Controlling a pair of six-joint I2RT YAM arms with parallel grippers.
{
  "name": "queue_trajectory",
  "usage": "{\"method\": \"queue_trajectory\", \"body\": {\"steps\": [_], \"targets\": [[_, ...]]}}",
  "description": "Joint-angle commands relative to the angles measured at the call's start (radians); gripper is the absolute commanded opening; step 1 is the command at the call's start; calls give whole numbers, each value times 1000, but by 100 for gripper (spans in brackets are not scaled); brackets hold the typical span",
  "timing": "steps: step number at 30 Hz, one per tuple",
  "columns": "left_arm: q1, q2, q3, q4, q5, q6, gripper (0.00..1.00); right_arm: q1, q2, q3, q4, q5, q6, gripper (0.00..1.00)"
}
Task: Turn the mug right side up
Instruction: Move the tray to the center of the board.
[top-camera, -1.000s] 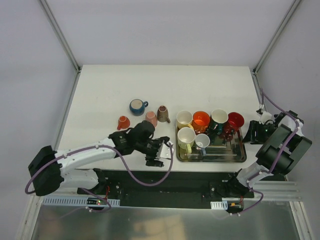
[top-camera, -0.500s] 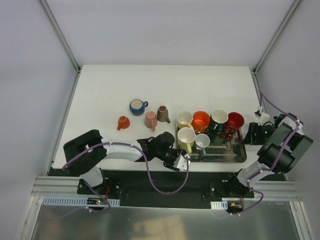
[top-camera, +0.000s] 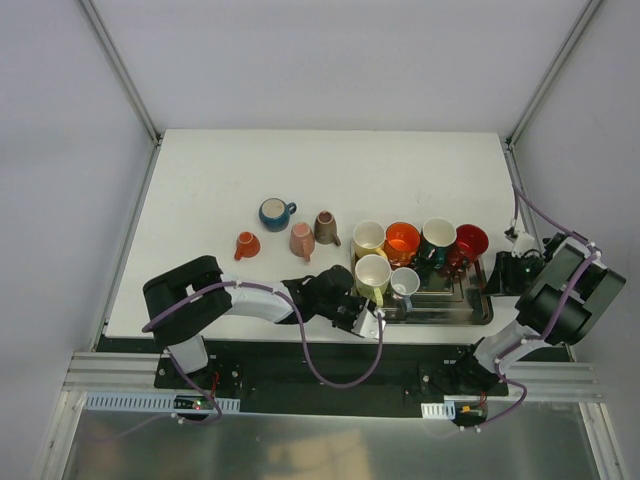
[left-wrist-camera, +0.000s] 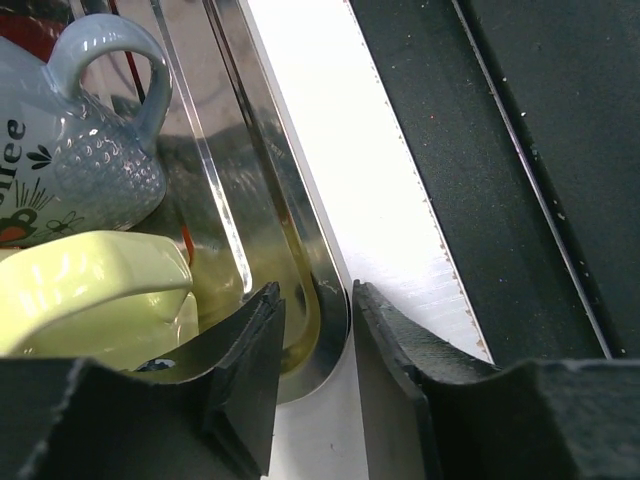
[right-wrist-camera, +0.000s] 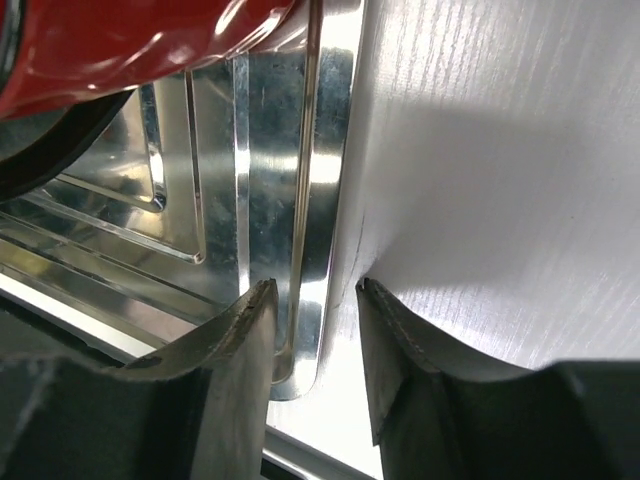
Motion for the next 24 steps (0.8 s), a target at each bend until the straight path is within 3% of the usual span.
{"method": "queue_trajectory", "body": {"steps": [1, 10, 24], "targets": [[-8, 27, 15, 9, -13, 43, 35, 11, 45, 22, 21, 2, 16, 42], [-3, 51, 47, -14, -108, 80, 27, 86, 96, 41, 58, -6, 80, 18], [113, 84, 107, -53, -106, 150, 25, 158, 170, 148, 140, -29, 231, 10]]}}
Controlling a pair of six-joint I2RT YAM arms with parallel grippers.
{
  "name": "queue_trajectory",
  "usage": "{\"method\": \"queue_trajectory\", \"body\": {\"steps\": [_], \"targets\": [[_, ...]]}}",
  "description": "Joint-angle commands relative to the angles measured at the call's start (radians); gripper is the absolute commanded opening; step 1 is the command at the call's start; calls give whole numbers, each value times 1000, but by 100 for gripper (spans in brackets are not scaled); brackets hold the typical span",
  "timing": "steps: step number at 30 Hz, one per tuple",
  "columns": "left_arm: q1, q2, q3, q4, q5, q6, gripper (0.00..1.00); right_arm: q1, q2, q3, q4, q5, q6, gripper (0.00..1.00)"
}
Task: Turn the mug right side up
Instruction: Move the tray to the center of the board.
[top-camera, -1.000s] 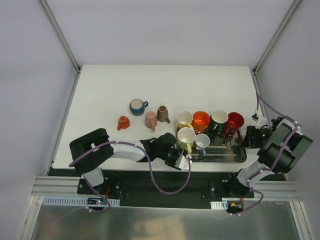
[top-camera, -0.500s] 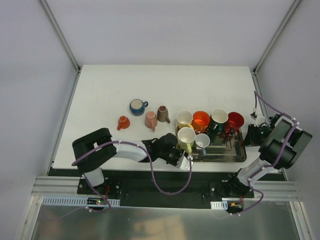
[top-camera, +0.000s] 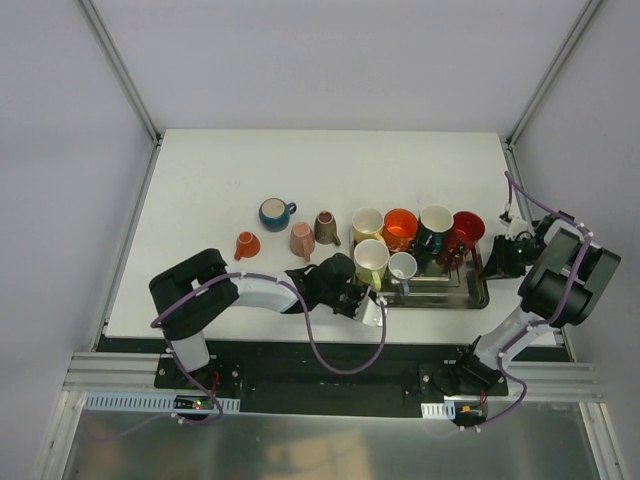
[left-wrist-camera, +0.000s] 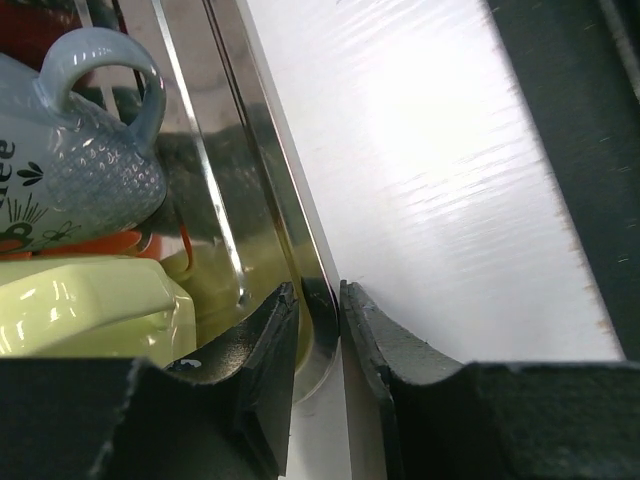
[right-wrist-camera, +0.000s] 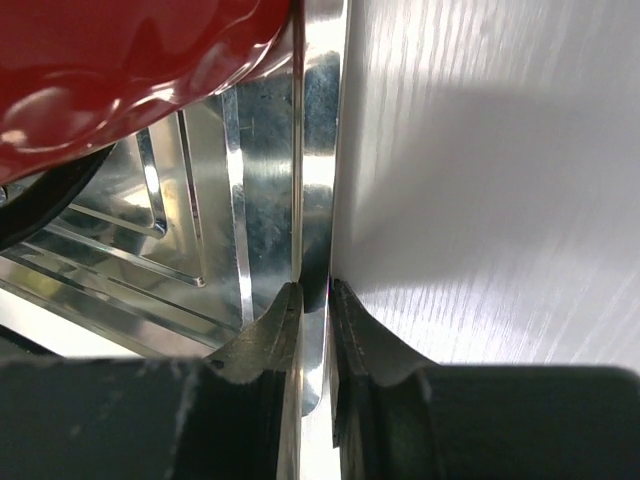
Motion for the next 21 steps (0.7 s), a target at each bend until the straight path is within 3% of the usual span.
{"method": "queue_trajectory", "body": {"steps": [1, 15, 21], "targets": [[70, 42, 55, -26, -58, 79, 25, 49, 56, 42, 85, -43, 52, 9], [93, 66, 128, -82, -58, 93, 27, 94, 138, 162, 124, -37, 130, 12], [93, -116, 92, -204, 28, 86, 40, 26, 0, 206, 47, -109, 194, 36]]}}
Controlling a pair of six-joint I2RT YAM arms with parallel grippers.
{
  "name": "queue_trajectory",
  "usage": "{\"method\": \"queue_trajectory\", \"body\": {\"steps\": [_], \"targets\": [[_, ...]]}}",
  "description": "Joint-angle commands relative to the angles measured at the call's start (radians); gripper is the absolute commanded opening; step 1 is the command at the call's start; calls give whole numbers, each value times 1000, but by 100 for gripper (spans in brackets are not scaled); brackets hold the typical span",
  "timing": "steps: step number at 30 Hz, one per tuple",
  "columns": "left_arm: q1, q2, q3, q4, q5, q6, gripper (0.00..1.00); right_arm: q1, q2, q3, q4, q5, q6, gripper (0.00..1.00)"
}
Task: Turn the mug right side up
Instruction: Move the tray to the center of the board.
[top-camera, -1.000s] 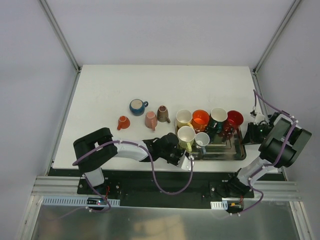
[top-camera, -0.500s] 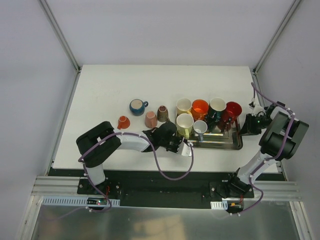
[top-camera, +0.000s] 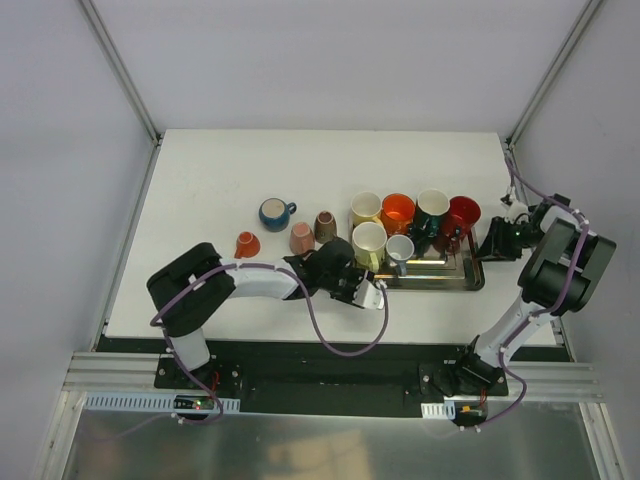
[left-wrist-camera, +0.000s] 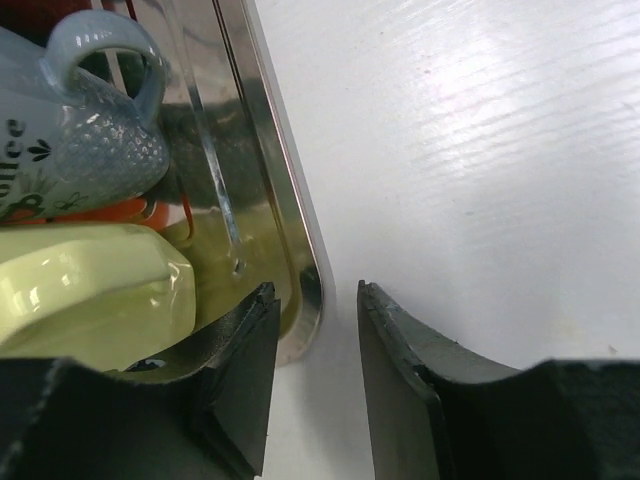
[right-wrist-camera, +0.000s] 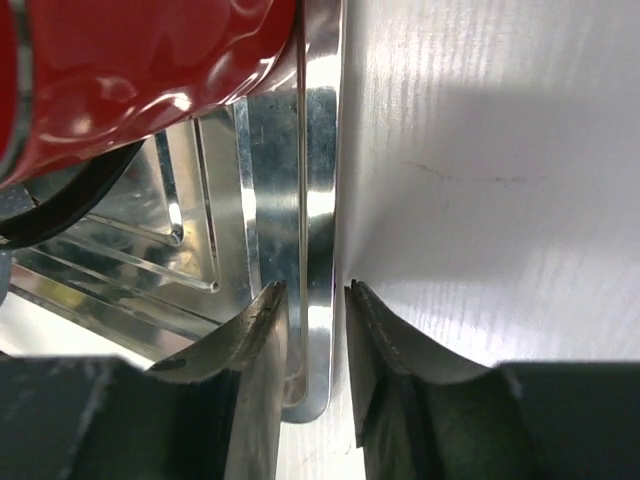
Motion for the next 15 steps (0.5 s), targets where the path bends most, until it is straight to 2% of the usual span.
{"method": "queue_trajectory", "body": {"steps": [1, 2, 3, 5, 6, 7, 10, 12, 13, 15], "targets": [[6, -188, -14, -145, 92, 11, 43, -58, -132, 80, -36, -74, 62, 42], [6, -250, -25, -176, 128, 2, 45, -68, -161, 101, -62, -81, 76, 47], [3, -299, -33, -204, 153, -6, 49, -74, -187, 130, -101, -94, 85, 58], [1, -384, -42, -247, 172, -52, 57, -77, -256, 161, -168, -118, 84, 74], [3, -421, -43, -250, 134, -104, 64, -75, -290, 167, -187, -130, 93, 96], [4, -448, -42, -254, 65, -170, 98, -74, -335, 169, -190, -129, 134, 99], [13, -519, -16, -293, -208, -352, 99, -30, -438, 179, -197, -31, 264, 99], [21, -544, 38, -449, -377, -447, 99, 42, -490, 213, -266, 35, 276, 99], [30, -553, 70, -521, -437, -493, 99, 76, -504, 225, -309, 47, 266, 99], [81, -580, 122, -677, -451, -564, 99, 136, -533, 244, -363, 0, 254, 99]]}}
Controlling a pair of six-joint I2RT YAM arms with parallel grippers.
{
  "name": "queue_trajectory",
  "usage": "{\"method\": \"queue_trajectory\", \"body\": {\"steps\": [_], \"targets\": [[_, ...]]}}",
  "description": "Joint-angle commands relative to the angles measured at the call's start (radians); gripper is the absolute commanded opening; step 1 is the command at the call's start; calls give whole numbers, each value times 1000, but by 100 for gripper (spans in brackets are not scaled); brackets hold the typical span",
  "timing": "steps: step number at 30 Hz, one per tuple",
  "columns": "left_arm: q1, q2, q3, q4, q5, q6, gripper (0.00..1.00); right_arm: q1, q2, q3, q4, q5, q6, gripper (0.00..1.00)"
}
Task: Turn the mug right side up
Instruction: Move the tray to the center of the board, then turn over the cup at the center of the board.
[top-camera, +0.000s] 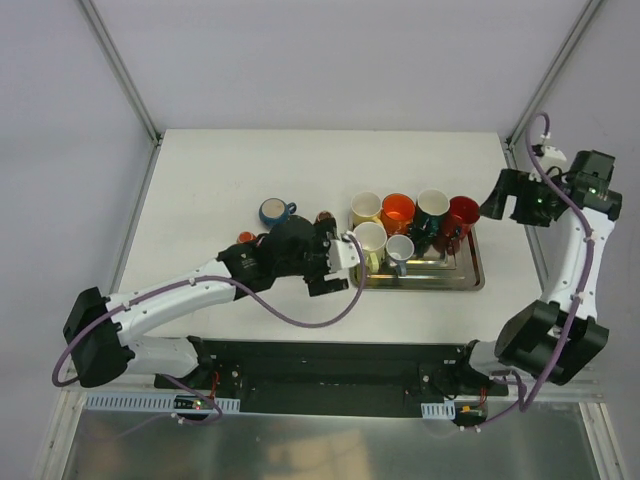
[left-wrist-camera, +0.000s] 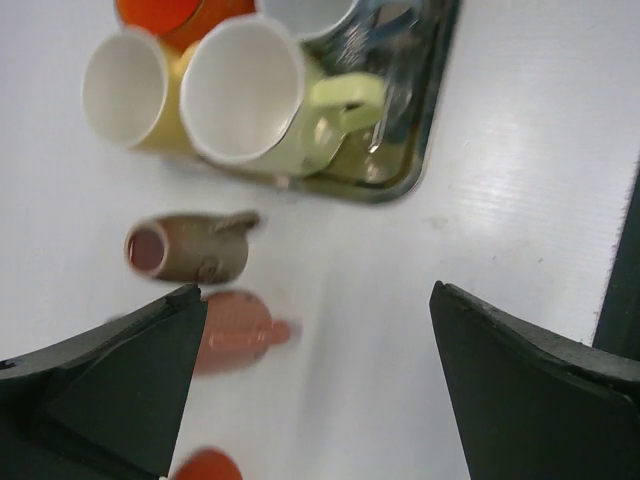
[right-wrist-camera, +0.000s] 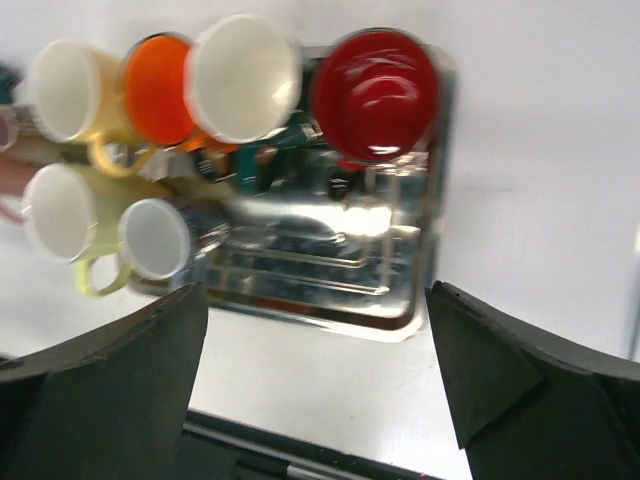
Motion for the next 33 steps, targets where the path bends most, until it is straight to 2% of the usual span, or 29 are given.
{"method": "queue_trajectory", "body": {"steps": [1, 4, 6, 9, 11, 13, 14, 16, 19, 21, 22, 24, 28, 32, 33], "targets": [[109, -67, 102, -347, -234, -272, 99, 136, -67, 45, -165, -23, 62, 99], [225, -146, 101, -416, -202, -310, 99, 242, -107, 37, -112, -37, 99, 99], [285, -179, 114, -454, -190, -308, 99, 310, -105, 71, -109, -118, 86, 99], [364, -224, 122, -491, -179, -346, 99, 450, -72, 137, -69, -97, 163, 99], [422, -238, 142, -540, -165, -383, 99, 562, -27, 207, -77, -28, 175, 99], [499, -253, 186, -615, 18, -403, 99, 674, 10, 250, -50, 129, 203, 99], [529, -265, 208, -651, 71, -414, 99, 736, 33, 269, -40, 251, 241, 99], [575, -287, 242, -700, 116, -426, 99, 819, 102, 328, -83, 343, 225, 99], [673, -307, 237, -746, 20, -484, 99, 886, 212, 394, -122, 296, 238, 99], [730, -301, 220, -787, -127, -544, 99, 893, 252, 414, -65, 137, 331, 99], [744, -289, 222, -829, -157, -555, 99, 900, 270, 416, -25, 72, 409, 99], [749, -244, 249, -937, -157, -555, 99, 945, 321, 431, 45, 53, 497, 99], [841, -319, 200, -972, 49, -543, 99, 1115, 428, 499, 63, 176, 432, 99], [953, -406, 162, -973, 149, -575, 98, 1244, 508, 507, 81, 476, 554, 77], [977, -420, 162, -970, 151, -608, 98, 1262, 515, 488, 90, 548, 603, 74]]}}
